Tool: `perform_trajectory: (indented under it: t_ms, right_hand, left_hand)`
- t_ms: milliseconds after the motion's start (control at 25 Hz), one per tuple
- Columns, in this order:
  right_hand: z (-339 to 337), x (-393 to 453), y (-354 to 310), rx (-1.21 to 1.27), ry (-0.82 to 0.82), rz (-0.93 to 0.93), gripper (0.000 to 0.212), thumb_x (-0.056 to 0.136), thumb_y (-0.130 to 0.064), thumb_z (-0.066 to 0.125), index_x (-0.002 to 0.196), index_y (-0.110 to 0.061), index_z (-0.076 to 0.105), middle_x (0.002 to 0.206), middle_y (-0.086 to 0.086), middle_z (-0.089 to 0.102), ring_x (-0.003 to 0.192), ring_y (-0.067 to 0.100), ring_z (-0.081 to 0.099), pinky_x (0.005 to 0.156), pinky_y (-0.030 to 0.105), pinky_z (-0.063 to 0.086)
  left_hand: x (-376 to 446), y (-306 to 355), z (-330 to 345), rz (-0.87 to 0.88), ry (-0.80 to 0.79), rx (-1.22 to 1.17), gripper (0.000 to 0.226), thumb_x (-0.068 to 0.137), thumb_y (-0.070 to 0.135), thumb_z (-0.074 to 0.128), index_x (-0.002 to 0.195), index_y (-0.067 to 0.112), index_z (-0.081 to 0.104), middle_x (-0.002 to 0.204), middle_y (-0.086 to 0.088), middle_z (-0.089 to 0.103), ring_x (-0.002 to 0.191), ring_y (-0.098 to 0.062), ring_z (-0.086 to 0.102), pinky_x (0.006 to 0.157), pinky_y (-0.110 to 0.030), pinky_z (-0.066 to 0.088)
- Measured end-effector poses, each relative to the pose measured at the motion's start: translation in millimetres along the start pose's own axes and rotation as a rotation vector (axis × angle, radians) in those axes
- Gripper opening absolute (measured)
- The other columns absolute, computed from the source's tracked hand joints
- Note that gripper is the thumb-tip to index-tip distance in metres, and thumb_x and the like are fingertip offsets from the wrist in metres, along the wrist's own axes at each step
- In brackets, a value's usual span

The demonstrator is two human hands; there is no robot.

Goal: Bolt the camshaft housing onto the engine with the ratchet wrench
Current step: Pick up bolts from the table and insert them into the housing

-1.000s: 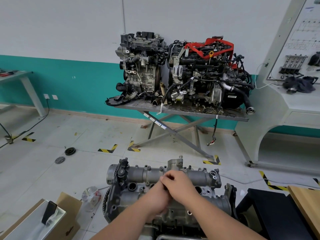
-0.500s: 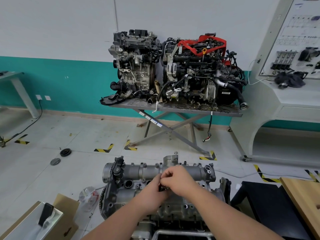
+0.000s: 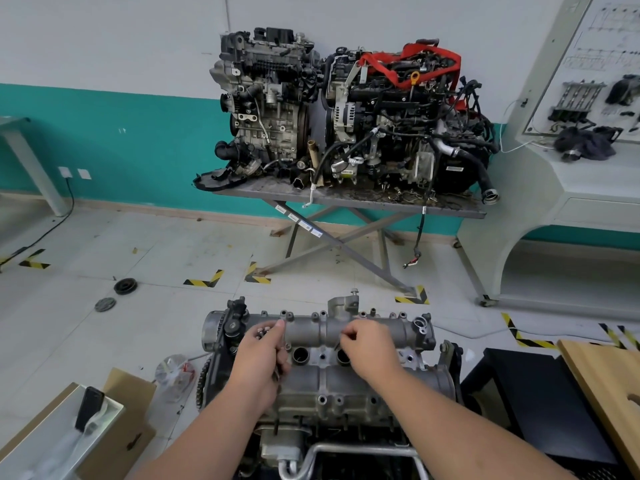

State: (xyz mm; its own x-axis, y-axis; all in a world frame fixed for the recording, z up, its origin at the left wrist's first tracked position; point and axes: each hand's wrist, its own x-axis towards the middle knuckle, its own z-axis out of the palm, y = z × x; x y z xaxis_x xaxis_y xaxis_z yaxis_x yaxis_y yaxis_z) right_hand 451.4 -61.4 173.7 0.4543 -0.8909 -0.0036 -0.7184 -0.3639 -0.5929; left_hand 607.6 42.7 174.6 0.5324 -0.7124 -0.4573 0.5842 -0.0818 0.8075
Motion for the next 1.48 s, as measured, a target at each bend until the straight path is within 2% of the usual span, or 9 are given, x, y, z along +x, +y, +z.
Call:
perform_trajectory:
  t_ms: [80,200,520,720,880,1040,1200,1360,1480]
  right_hand:
    - [13,1,2,-0.152,-0.068,-0.124,0.021,0.093,-0.019,0.058,0.079,-0.012,0.072,0.084,0.001,0.065,0.080,0.016,0.059,0.073,0.029,0.045]
    - [28,1,3,-0.204,-0.073,-0.218,0.020,0.096,-0.022,0.056,0.088,-0.013,0.072,0.096,0.001,0.063,0.092,0.019,0.059,0.079,0.028,0.042]
    - [37,5,7,-0.325,-0.111,-0.310,0.019,0.099,-0.017,0.050,0.098,-0.006,0.065,0.108,0.008,0.058,0.095,0.030,0.060,0.080,0.037,0.042]
    - [33,6,4,-0.386,-0.244,-0.333,0.025,0.098,-0.020,0.047,0.100,-0.011,0.070,0.110,0.003,0.065,0.102,0.026,0.061,0.086,0.039,0.050]
    - [27,0,7,-0.479,-0.319,-0.386,0.037,0.102,-0.039,0.041,0.112,-0.023,0.073,0.123,-0.009,0.062,0.112,0.020,0.050,0.094,0.037,0.042]
    - [21,-4,4,-0.456,-0.388,-0.263,0.040,0.102,-0.041,0.038,0.121,-0.027,0.070,0.134,-0.011,0.056,0.123,0.020,0.043,0.101,0.040,0.040]
    - [25,-11,-5,-0.464,-0.368,-0.171,0.040,0.102,-0.043,0.037,0.115,-0.026,0.070,0.128,-0.002,0.056,0.123,0.023,0.044,0.101,0.043,0.041]
    - [12,-12,-8,-0.347,-0.407,-0.161,0.038,0.102,-0.043,0.040,0.100,-0.022,0.072,0.107,0.001,0.061,0.104,0.022,0.057,0.090,0.040,0.048]
    - [10,-26,-8,-0.011,-0.174,-0.071,0.030,0.101,-0.030,0.049,0.086,-0.015,0.070,0.089,0.001,0.067,0.088,0.020,0.062,0.079,0.034,0.050]
  left_hand:
    - [1,-1,-2,0.010,0.011,-0.027,0.008,0.099,0.020,0.061,0.099,0.013,0.057,0.057,0.002,0.046,0.044,-0.011,0.039,0.041,-0.023,0.037]
    - [5,-2,-3,0.000,0.023,-0.036,0.007,0.099,0.020,0.060,0.099,0.013,0.056,0.055,0.002,0.048,0.043,-0.012,0.041,0.044,-0.026,0.038]
    - [9,-12,-3,0.009,-0.016,0.087,0.014,0.097,0.024,0.062,0.104,0.013,0.057,0.052,0.001,0.050,0.043,-0.013,0.049,0.067,-0.037,0.045]
    - [9,-10,-4,-0.022,-0.039,0.034,0.011,0.098,0.019,0.061,0.100,0.010,0.054,0.058,0.001,0.050,0.048,-0.012,0.045,0.053,-0.031,0.050]
    - [7,-8,-2,-0.020,-0.040,0.067,0.012,0.098,0.019,0.060,0.098,0.010,0.052,0.058,0.001,0.050,0.047,-0.011,0.046,0.052,-0.029,0.051]
    - [2,-6,1,-0.066,-0.036,0.064,0.010,0.100,0.018,0.058,0.103,0.009,0.054,0.068,-0.004,0.053,0.049,-0.011,0.052,0.051,-0.028,0.051]
    - [-5,-9,2,-0.134,-0.056,-0.033,0.006,0.103,0.012,0.051,0.104,0.008,0.055,0.073,-0.007,0.057,0.053,-0.014,0.059,0.053,-0.030,0.054]
    - [-11,-3,5,-0.190,-0.096,-0.146,0.013,0.105,0.007,0.043,0.108,0.008,0.056,0.079,-0.012,0.062,0.065,-0.023,0.063,0.058,-0.035,0.057]
    - [-14,0,6,-0.208,-0.150,-0.169,0.014,0.104,0.005,0.045,0.111,0.007,0.056,0.080,-0.015,0.069,0.067,-0.025,0.068,0.058,-0.035,0.058]
